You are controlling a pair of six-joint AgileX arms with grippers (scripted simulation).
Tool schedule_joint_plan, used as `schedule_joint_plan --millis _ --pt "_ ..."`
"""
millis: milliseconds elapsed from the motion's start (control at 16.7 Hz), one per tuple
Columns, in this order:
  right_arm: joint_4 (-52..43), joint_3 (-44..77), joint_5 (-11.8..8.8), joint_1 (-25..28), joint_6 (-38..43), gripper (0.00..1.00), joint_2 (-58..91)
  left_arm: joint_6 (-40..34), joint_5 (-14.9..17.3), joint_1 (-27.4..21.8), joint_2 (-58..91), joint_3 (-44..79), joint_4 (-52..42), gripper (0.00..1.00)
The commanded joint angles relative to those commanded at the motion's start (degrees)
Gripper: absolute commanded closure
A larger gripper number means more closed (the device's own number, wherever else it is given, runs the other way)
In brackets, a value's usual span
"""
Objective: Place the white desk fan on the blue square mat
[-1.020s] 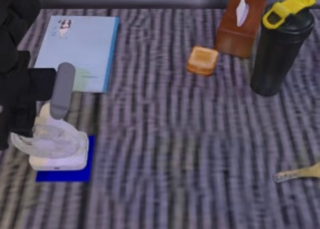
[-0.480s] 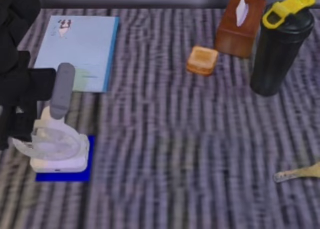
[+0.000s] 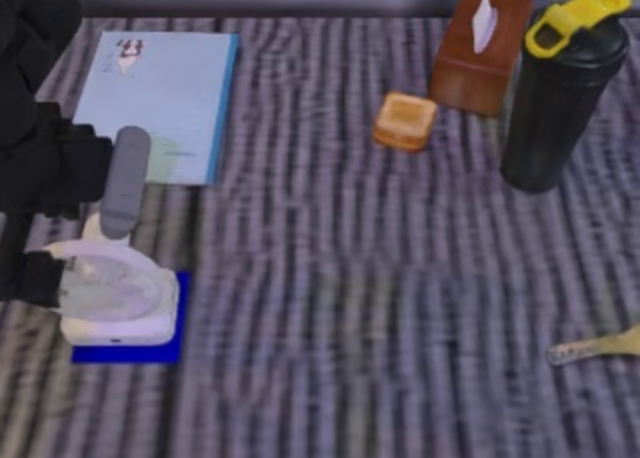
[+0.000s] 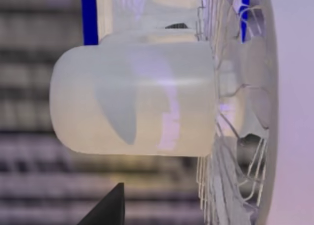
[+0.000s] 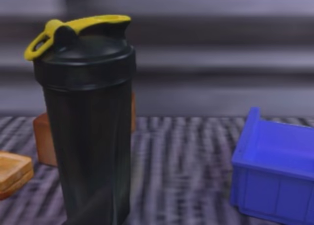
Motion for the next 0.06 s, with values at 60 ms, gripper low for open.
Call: schedule_joint_plan --millis 60 --pt "0.0 0.0 0.0 0.0 0.0 0.0 0.0 0.0 0.0 0.0 0.0 0.0 0.0 0.0"
